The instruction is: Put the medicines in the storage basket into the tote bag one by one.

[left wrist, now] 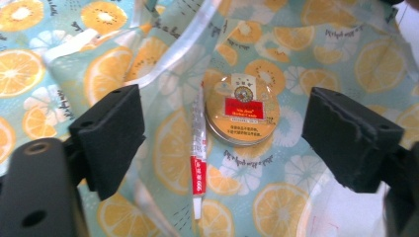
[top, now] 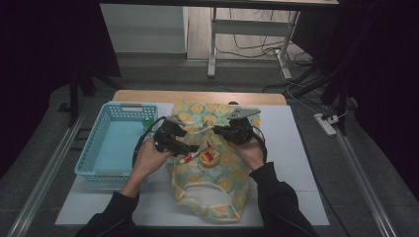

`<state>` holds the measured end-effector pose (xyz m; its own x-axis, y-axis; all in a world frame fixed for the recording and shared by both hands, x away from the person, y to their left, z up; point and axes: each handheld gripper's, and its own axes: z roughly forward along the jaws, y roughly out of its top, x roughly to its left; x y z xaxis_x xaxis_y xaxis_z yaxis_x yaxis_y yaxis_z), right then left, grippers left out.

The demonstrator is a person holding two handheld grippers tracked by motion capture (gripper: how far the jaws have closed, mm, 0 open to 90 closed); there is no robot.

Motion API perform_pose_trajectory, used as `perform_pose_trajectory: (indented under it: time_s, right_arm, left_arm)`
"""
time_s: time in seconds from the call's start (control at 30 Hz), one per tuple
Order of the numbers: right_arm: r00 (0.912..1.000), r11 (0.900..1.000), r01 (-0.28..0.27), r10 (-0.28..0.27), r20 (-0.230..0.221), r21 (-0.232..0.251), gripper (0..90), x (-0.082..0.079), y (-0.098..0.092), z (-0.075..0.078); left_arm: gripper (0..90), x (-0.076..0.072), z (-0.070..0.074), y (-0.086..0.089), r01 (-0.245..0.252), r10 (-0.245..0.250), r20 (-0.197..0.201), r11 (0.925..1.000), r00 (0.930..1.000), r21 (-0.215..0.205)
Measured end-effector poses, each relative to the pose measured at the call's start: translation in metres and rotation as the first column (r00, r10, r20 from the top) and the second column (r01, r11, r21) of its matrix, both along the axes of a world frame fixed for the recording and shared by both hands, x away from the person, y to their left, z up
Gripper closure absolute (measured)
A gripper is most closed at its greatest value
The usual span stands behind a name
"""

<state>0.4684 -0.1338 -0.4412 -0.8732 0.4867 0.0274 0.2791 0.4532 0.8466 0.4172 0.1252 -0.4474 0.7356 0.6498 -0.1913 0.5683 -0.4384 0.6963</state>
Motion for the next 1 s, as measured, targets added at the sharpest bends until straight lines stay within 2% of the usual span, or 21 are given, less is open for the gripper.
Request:
perform_pose_trajectory:
  time_s: [0.13,0.3,0.53,0.73,0.83,1.0]
  right_arm:
    - [1.0000,1.000,-0.001,0.001,0.001,0.000,90.0,0.000,0.000,0.000]
    - [1.0000,1.000,-0.001,0.001,0.000,-0.001,90.0,0.000,0.000,0.000]
    - [1.0000,1.000,-0.001,0.001,0.001,0.000,90.0,0.000,-0.001,0.001]
    - [1.0000,1.000,-0.006,0.006,0.001,0.001,90.0,0.000,-0.001,0.002]
    - [1.0000,1.000,-0.006,0.006,-0.002,0.001,90.0,0.000,-0.001,0.001]
    - [1.0000,1.000,-0.007,0.007,-0.002,0.000,90.0,0.000,0.000,0.001]
  left_arm:
    - [9.7,0.000,0.002,0.011,-0.018,0.018,-0.005,0.9994,0.9998,-0.031]
    - [5.2,0.002,0.002,0.027,-0.042,0.042,-0.006,0.9979,0.9991,-0.050]
    - [1.3,0.002,0.000,0.044,-0.075,0.075,0.006,0.9971,0.9971,-0.012]
    - [0.0,0.003,-0.002,0.060,-0.114,0.114,0.012,0.9935,0.9934,-0.008]
    - [0.0,0.003,-0.003,0.071,-0.143,0.143,0.021,0.9897,0.9895,0.009]
    - [0.0,0.004,-0.008,0.088,-0.190,0.190,0.012,0.9819,0.9818,-0.001]
